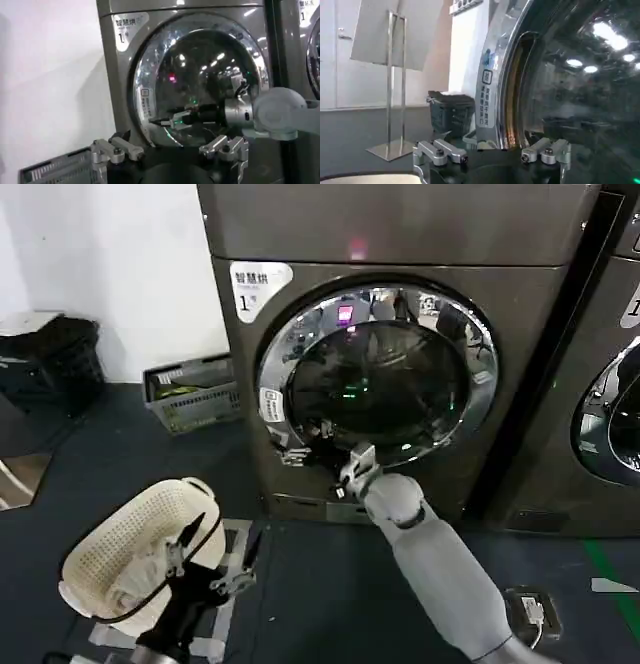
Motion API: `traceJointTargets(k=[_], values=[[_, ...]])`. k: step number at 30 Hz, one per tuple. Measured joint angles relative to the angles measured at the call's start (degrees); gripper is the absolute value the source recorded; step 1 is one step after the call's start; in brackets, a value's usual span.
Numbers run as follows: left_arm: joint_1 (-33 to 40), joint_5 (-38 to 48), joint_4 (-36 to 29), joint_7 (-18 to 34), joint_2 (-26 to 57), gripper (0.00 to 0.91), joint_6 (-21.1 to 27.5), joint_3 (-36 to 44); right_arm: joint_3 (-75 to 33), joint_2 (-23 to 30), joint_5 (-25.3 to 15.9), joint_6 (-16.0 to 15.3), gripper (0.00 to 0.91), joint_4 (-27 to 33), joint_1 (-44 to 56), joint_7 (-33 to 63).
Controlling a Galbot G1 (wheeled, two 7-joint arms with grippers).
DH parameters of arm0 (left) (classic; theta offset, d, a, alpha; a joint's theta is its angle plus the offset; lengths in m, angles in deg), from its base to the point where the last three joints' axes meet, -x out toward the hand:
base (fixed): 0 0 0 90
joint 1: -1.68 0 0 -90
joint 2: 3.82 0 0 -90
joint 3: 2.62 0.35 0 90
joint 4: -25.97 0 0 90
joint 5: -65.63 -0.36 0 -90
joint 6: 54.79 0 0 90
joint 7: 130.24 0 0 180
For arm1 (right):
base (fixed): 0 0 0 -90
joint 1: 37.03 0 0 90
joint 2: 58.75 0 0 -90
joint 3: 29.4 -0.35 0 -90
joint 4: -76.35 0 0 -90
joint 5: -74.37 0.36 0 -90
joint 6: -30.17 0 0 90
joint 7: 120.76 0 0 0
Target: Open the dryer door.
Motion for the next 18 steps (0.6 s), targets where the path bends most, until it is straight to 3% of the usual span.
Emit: traceJointTargets(k=[18], values=[[-0.25, -0.01, -0.31, -0.06, 0.02, 0.907, 0.01, 0.46, 1.61, 1.99, 0.14, -0.11, 0.907, 2.32, -2.51, 1.11]])
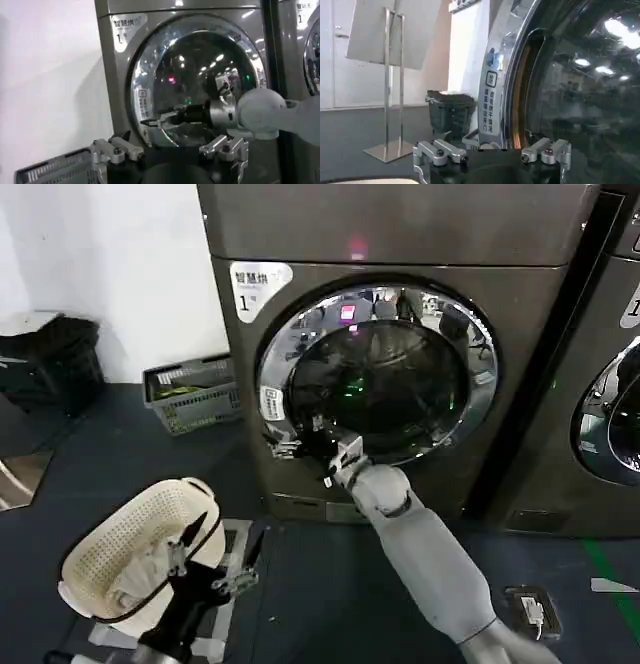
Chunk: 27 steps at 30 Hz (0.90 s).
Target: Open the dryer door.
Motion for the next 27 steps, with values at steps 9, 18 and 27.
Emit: traceJointTargets(k=[9, 18, 27], values=[[-0.24, 0.0, -0.38, -0.01, -0.2, 0.907, 0.08, 0.15, 0.44, 0.03, 0.65, -0.33, 0.907, 0.29, -0.61, -1.17], [-0.24, -0.2, -0.27, -0.11, -0.23, 0.907, 0.31, 0.13, 1.28, -0.42, 3.65, -1.91, 0.907, -0.3, -1.17, -2.72], [-0.11, -0.1, -0.14, -0.02, -0.15, 0.907, 1.24, -0.12, 1.43, -1.06, 4.96, -3.21, 0.907, -2.81, -0.33, -3.55]])
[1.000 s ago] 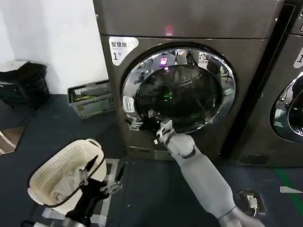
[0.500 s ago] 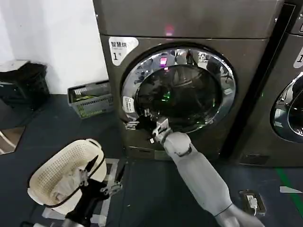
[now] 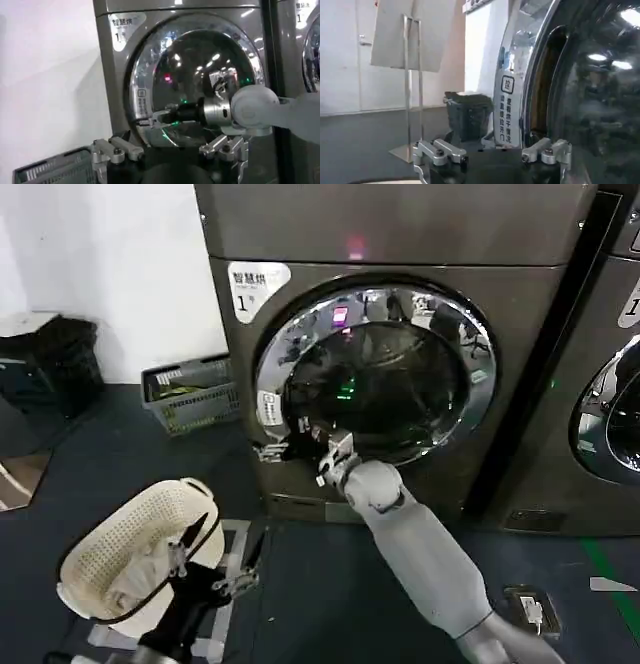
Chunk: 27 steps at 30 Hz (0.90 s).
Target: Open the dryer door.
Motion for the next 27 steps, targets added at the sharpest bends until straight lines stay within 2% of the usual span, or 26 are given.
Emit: traceJointTargets(k=[12, 18, 27], values=[[1.76, 2.3, 0.87, 0.69, 0.8, 0.907, 2.96, -3.97, 0.38, -2.73, 3.22, 0.15, 0.907, -4.27, 1.9, -6.47], [3.48, 7.12, 1.01, 0.35, 1.89, 0.907, 4.04, -8.03, -0.25, -4.32, 3.77, 0.16, 0.907, -7.33, 2.99, -9.99], [6.23, 12.93, 2.09, 0.52, 3.38, 0.907, 3.81, -12.55, -2.1, -7.37, 5.67, 2.34, 0.907, -10.96, 4.7, -18.75]])
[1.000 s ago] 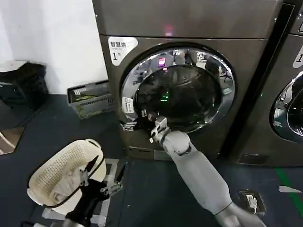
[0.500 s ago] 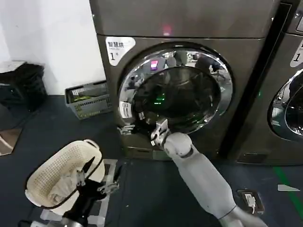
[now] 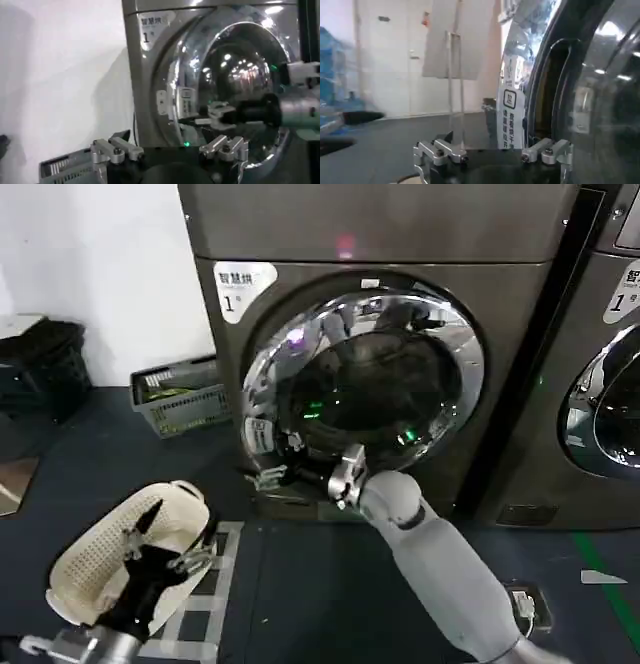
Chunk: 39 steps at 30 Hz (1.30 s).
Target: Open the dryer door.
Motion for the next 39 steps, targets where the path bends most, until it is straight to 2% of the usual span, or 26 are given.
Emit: traceJointTargets(k=[23, 32, 39], values=[[7.08, 8.65, 5.39, 2.01, 9.29, 0.907, -0.13, -4.81, -4.22, -9.14, 3.22, 0.65, 0.907, -4.38, 3.47, -18.65], [10.27, 13.27, 8.91, 0.43, 15.11, 0.907, -0.71, -4.88, -6.43, -11.72, 4.14, 0.41, 0.907, -4.97, 4.99, -24.1], [13.77, 17.88, 11.55, 2.62, 20.53, 0.907, -0.83, -2.81, -8.72, -13.79, 4.47, 0.52, 0.907, -4.83, 6.52, -28.94]])
